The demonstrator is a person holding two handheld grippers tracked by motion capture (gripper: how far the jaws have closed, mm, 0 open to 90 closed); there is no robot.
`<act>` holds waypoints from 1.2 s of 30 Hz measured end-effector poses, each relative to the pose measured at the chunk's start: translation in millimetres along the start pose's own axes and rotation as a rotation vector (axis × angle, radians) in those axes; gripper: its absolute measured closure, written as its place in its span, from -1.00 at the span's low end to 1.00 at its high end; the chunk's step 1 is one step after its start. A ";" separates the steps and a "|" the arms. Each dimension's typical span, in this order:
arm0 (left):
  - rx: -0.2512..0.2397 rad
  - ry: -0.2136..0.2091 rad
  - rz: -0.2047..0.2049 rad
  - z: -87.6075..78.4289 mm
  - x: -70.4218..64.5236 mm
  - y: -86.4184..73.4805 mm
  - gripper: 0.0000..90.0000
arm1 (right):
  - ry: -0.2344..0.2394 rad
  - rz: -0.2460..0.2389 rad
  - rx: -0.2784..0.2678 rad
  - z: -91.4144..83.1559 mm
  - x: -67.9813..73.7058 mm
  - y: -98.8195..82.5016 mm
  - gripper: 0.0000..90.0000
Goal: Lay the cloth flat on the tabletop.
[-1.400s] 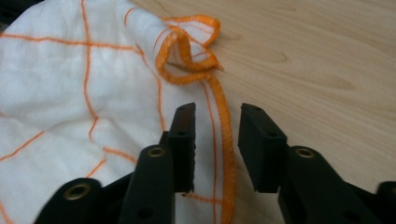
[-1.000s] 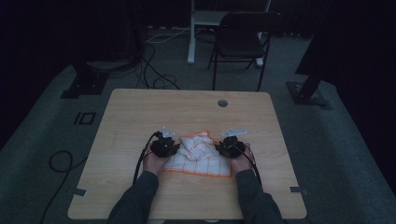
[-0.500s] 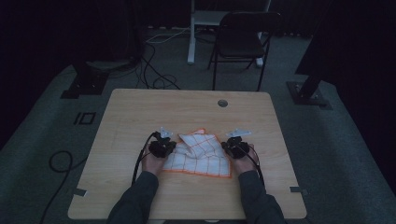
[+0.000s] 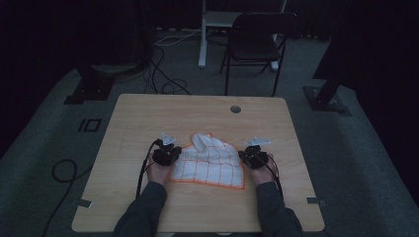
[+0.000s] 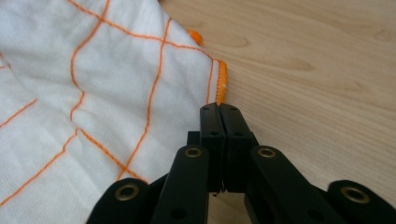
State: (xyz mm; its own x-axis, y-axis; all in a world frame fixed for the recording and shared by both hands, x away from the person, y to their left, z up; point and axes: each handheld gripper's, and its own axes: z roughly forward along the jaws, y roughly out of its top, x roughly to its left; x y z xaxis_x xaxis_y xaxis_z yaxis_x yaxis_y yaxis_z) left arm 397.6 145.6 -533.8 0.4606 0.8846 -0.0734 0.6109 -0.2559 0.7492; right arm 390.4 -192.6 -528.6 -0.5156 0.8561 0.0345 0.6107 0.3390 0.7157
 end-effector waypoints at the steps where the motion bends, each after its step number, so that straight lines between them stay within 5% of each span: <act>1: -0.017 -0.011 -0.006 -0.3 0.5 2.9 0.83 | -0.003 0.000 -0.006 0.0 0.2 0.5 0.93; 8: -0.016 -0.035 -0.002 8.8 -3.2 12.2 0.58 | 0.008 -0.005 -0.064 2.7 4.9 13.2 0.64; 25: 0.034 -0.045 0.031 30.5 -13.0 16.4 0.39 | 0.062 -0.022 -0.069 38.7 9.0 44.5 0.27; 31: 0.046 -0.029 0.038 29.8 -13.5 17.2 0.55 | 0.078 -0.039 -0.026 51.1 11.0 47.2 0.24; 36: 0.055 -0.041 0.042 28.5 -12.8 16.9 0.86 | 0.089 -0.057 -0.005 53.6 14.3 46.1 0.50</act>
State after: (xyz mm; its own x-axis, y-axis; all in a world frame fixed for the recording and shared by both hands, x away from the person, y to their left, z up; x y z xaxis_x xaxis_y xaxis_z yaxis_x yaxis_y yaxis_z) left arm 420.4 118.8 -539.0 0.5117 0.8563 -0.0703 0.6245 -0.3145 0.7149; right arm 443.4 -143.8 -532.6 -0.6005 0.7977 0.0555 0.5763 0.3837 0.7216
